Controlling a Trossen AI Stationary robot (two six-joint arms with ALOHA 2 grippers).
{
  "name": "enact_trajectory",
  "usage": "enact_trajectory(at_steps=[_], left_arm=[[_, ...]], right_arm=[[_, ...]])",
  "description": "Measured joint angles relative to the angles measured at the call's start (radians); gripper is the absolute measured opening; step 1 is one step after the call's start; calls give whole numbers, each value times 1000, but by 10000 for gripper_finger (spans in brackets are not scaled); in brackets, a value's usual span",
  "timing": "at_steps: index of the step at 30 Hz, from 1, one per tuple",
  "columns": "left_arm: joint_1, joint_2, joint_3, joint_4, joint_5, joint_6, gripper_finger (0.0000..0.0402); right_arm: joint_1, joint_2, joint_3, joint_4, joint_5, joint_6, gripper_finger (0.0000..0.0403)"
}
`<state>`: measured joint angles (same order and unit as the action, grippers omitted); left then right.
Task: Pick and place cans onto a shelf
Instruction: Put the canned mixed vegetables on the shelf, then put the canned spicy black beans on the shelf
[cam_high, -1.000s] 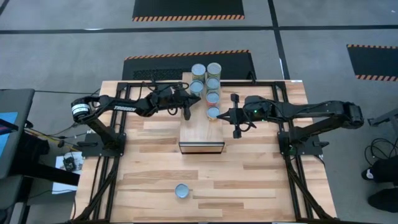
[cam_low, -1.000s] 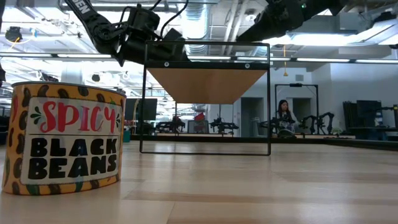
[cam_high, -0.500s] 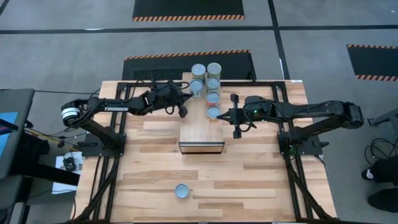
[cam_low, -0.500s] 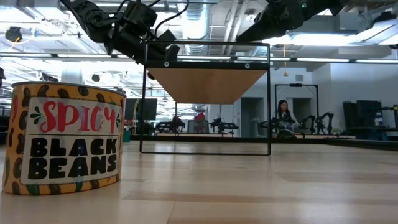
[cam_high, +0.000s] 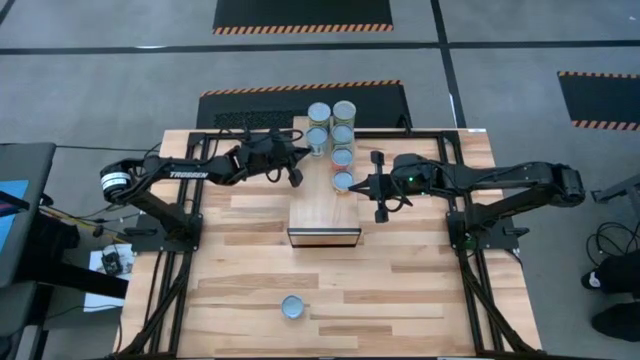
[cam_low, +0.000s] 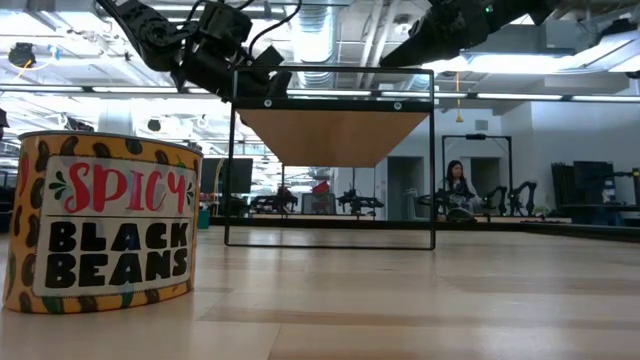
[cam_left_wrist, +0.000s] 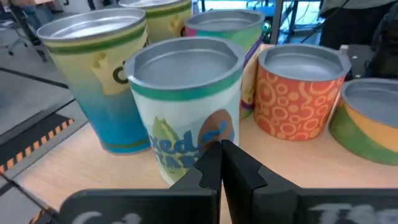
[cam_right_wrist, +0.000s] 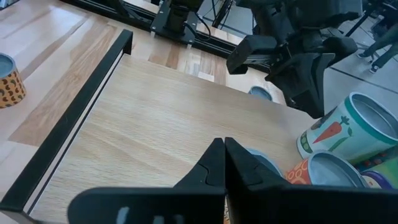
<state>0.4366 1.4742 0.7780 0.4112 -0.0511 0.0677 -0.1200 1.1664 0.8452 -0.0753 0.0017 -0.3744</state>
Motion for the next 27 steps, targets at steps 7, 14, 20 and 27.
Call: enact_trajectory(at_steps=[7, 14, 20, 27], left_arm=[[6, 0, 0, 18, 12, -1, 0], [-10, -58, 0, -7, 154, 11, 0], [-92, -271, 0, -178, 185, 39, 0], [-311, -482, 51, -558, 58, -2, 0]], right_arm=[[5, 0, 0, -2, -1, 8, 11], [22, -4, -4, -28, -2, -37, 6], [-29, -83, -185, 156, -65, -18, 4], [-84, -243, -397, 397, -156, 42, 4]])
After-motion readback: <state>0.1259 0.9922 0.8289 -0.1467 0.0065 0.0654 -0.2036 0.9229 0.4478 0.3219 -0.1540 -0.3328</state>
